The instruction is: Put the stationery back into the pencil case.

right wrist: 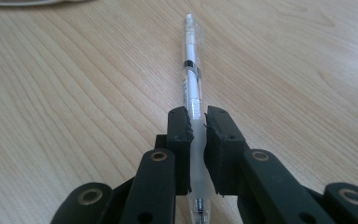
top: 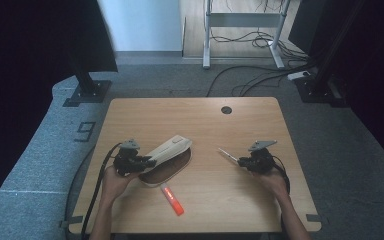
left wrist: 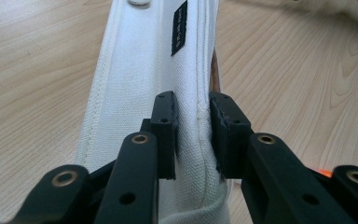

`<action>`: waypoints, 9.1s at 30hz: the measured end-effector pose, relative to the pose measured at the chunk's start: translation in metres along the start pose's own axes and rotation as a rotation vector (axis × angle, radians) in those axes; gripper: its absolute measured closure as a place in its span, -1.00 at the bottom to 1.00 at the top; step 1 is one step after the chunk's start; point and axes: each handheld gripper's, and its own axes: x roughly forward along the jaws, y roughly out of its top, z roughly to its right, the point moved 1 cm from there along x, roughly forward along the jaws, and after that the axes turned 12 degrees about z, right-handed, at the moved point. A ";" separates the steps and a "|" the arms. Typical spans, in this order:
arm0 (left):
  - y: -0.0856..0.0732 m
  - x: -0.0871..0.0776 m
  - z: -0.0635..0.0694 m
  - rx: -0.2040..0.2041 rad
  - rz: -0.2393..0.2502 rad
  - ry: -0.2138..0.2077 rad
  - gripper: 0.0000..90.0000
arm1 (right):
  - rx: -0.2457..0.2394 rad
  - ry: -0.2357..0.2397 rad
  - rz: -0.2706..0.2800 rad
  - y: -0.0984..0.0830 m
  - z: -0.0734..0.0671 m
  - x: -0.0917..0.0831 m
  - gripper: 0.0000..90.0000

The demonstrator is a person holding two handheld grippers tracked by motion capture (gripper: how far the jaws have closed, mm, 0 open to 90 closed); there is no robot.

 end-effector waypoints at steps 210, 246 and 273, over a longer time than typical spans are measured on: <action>0.002 -0.002 0.002 0.006 0.016 0.001 0.65 | -0.220 0.336 -0.062 0.029 -0.218 0.102 -0.35; 0.002 -0.001 0.003 0.006 0.013 -0.001 0.64 | -0.275 0.317 -0.082 0.022 -0.206 0.089 0.46; 0.002 -0.001 0.003 0.008 0.017 0.000 0.65 | -0.240 0.300 -0.024 0.038 -0.187 0.066 0.46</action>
